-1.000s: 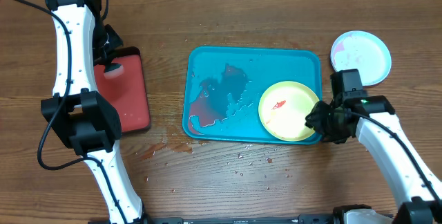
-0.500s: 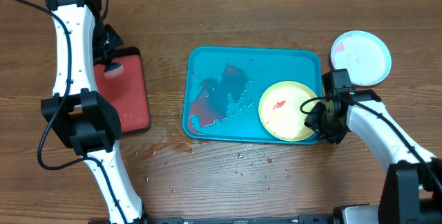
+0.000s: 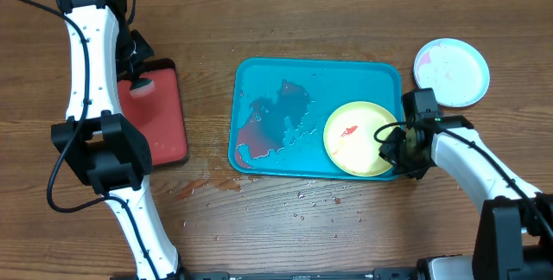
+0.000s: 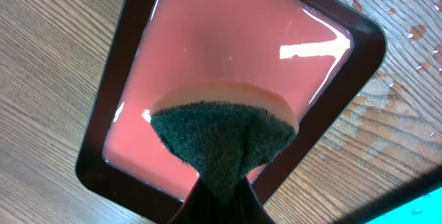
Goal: Clean dirty plates on tray and stack at the side
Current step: 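Move the right gripper to the yellow plate's rim and grip it, then grasp the sponge with the left gripper and bring it over the yellow plate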
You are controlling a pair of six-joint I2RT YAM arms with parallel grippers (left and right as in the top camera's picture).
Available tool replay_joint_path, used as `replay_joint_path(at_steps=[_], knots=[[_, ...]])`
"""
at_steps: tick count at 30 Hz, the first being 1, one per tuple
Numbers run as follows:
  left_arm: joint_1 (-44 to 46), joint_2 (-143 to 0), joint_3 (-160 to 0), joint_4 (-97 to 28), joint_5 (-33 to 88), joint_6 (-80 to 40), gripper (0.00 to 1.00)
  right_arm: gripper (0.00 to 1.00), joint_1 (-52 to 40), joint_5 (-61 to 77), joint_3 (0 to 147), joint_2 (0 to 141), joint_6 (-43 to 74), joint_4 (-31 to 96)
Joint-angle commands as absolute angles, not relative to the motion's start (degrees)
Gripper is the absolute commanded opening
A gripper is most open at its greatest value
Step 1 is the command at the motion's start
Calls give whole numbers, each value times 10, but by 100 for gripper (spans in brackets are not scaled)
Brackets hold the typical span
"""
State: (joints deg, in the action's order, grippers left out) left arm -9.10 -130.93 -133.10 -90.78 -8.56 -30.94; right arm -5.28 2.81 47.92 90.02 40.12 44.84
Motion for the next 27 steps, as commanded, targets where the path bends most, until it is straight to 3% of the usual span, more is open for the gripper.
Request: replay_joint_path(at_steps=[1, 4, 16, 27], knots=[[-90, -1296, -1329, -906, -82, -295, 4, 28, -54, 31, 456, 902, 405, 426], [-90, -1296, -1329, -905, -69, -282, 4, 22, -54, 41, 458, 901, 378, 403], [-56, -1296, -1329, -886, 197, -53, 4, 24, -54, 93, 493, 904, 205, 362], [92, -1296, -1329, -863, 167, -85, 4, 26, -54, 87, 573, 1018, 185, 365]])
